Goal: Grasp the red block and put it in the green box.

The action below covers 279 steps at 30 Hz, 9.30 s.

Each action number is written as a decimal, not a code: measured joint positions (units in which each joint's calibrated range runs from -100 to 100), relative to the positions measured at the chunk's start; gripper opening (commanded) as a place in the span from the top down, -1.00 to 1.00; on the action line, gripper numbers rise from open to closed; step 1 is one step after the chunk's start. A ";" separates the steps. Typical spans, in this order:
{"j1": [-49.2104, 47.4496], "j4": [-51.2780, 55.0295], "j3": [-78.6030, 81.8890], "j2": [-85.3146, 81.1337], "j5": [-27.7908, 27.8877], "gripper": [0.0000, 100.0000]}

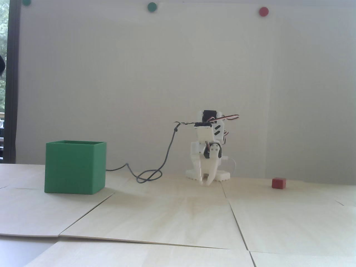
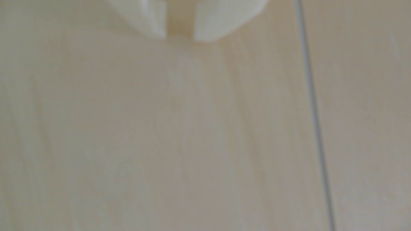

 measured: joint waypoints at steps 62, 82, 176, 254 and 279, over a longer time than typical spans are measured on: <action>0.00 0.00 0.00 0.00 0.00 0.94; -3.29 -0.58 0.00 2.41 0.00 0.95; -35.92 -17.47 -81.02 96.64 15.77 0.78; -43.71 -26.54 -53.09 70.49 16.49 0.78; -40.05 -25.62 -45.03 62.60 16.49 0.78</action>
